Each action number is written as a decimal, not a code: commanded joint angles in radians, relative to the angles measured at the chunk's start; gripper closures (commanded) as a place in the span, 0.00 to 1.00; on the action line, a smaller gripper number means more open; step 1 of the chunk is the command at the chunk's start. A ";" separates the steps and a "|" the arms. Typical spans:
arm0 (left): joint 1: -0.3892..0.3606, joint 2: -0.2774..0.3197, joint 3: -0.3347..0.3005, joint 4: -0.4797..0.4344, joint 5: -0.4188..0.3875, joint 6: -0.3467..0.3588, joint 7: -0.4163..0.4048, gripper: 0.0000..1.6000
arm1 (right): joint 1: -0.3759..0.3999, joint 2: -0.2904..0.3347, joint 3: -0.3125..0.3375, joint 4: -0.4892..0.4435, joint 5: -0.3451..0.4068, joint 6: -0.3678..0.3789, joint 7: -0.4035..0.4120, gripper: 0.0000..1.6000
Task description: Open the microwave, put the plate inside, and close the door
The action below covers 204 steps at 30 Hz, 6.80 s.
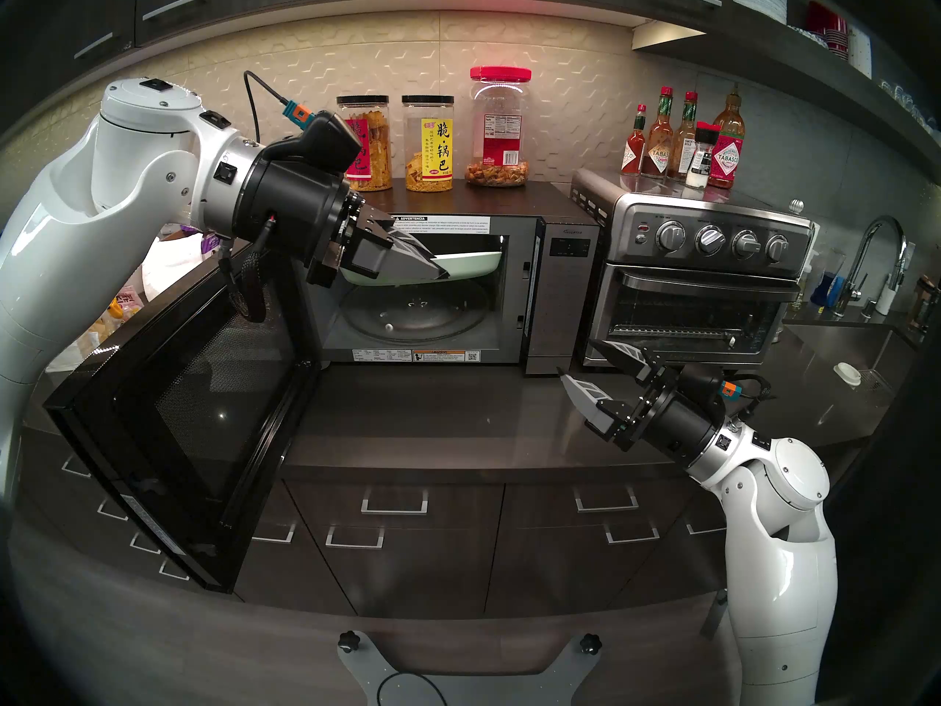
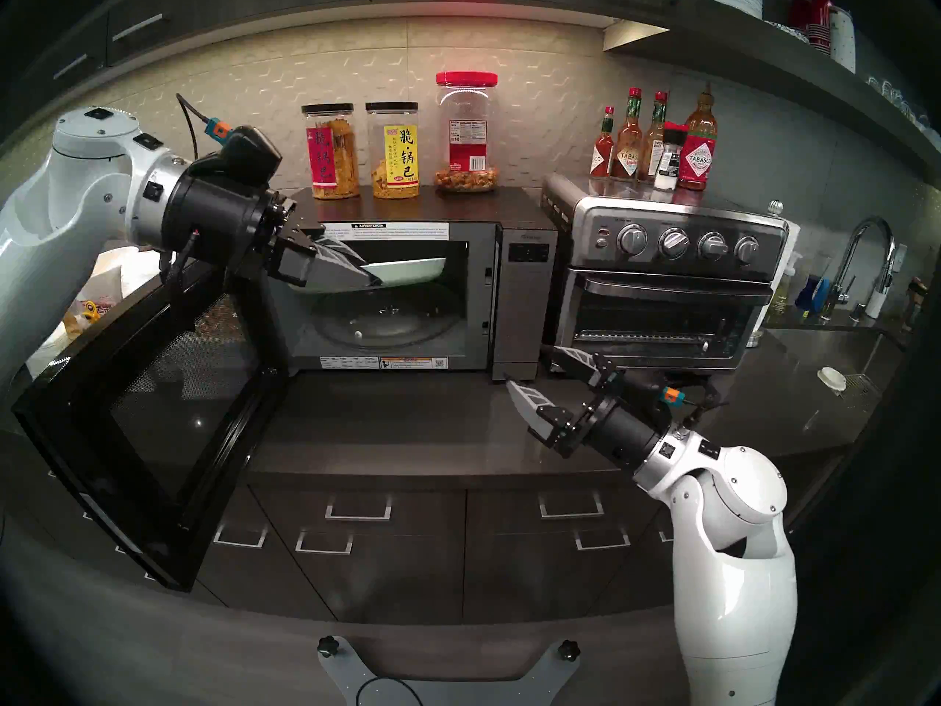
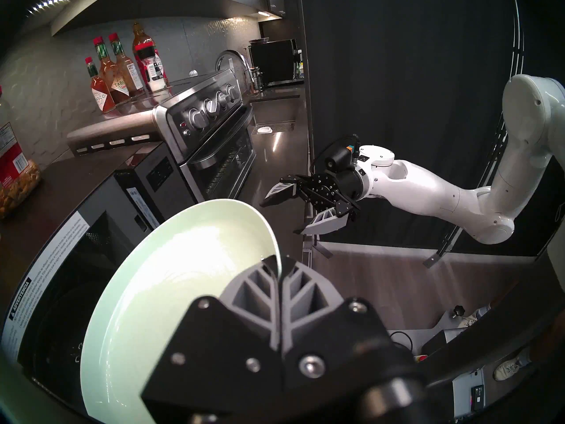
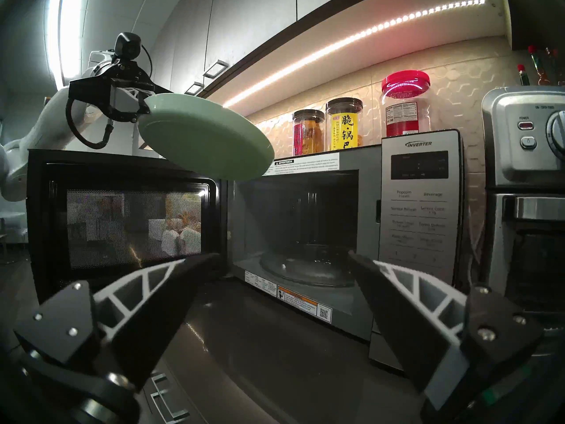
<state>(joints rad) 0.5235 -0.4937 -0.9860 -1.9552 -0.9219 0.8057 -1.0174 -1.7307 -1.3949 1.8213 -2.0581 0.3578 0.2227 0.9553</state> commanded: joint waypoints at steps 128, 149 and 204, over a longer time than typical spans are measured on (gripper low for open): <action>-0.016 -0.001 -0.010 -0.002 -0.002 -0.003 -0.001 1.00 | 0.981 0.371 -0.477 0.398 0.174 0.432 0.324 0.00; -0.017 -0.001 -0.010 -0.002 -0.003 -0.002 -0.001 1.00 | 0.989 0.474 -0.551 0.383 0.299 0.374 0.372 0.00; 0.021 0.108 -0.009 -0.073 -0.040 -0.178 -0.204 1.00 | 0.924 0.597 -0.577 0.365 0.390 0.329 0.419 0.00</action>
<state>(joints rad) 0.5477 -0.4092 -0.9896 -2.0240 -0.9657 0.6562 -1.1722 -0.8004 -0.8471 1.2466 -1.6741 0.7282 0.5545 1.2831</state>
